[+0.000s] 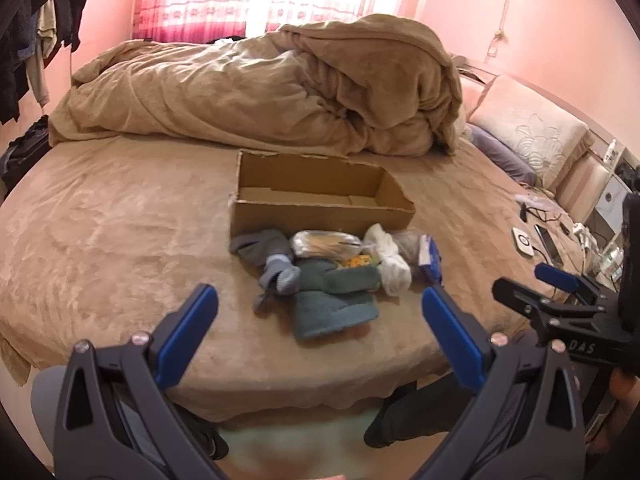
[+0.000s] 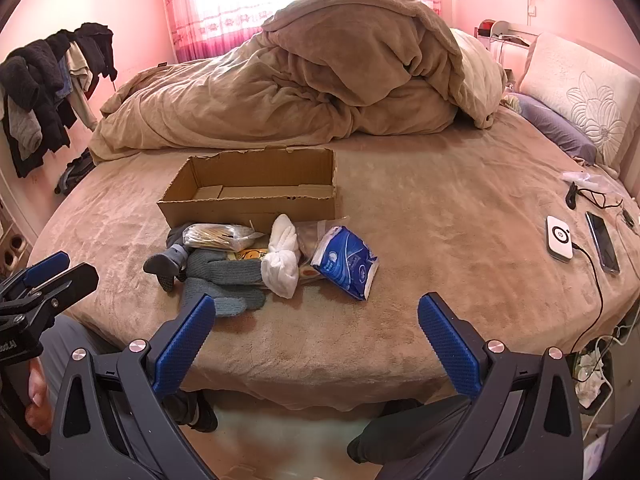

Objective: Organize objects

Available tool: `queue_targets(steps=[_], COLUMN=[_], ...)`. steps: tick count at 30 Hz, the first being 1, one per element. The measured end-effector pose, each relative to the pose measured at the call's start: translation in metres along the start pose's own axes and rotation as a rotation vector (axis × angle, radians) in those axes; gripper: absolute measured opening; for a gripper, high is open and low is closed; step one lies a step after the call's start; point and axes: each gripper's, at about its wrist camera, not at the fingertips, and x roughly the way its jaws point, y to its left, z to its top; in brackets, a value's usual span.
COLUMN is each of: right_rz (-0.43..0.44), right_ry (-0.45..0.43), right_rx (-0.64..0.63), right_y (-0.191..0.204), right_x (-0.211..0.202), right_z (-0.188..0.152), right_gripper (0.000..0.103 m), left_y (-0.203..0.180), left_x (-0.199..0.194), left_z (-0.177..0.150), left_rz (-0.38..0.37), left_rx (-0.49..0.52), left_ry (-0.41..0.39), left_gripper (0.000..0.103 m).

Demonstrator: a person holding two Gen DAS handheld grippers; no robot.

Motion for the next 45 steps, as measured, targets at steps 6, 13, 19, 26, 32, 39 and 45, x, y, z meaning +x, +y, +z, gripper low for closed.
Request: queue_targets(steps=[6,13,19,26,32,39,45], right_rz=[0.005,0.005,0.009,0.007,0.010,0.010,0.011], right_ry=[0.000,-0.002,0.002,0.002,0.001,0.001,0.002], right_rx=[-0.001,-0.002,-0.002,-0.002,0.000,0.000,0.002], right_y=[0.0012,0.0034,0.0057,0.0041,0.0029,0.0029,0.0041], right_x=[-0.0013,-0.0027,-0.0035,-0.0022,-0.0023,-0.0024,-0.0029], right_z=[0.0004,0.0004,0.0008,0.0001,-0.0013,-0.0009,-0.0011], right_gripper=[0.103,0.103,0.103,0.103,0.103,0.103,0.103], left_y=[-0.0018,0.0018,0.0020,0.0030,0.0041,0.0041,0.0050], left_x=[-0.0018,-0.0026,-0.0016,-0.0010,-0.0021,-0.0021,-0.0033], left_z=[-0.0005,-0.0006,-0.0012,-0.0017,-0.0017,-0.0018,-0.0015], left_rz=[0.005,0.022,0.035,0.038,0.042,0.044,0.046], left_rx=[0.004,-0.011,-0.008,-0.009,-0.010,-0.011,-0.014], left_ry=[-0.004,-0.003,0.000,0.000,-0.003,-0.005,-0.005], left_gripper=[0.102,0.102,0.102,0.102,0.102,0.102,0.102])
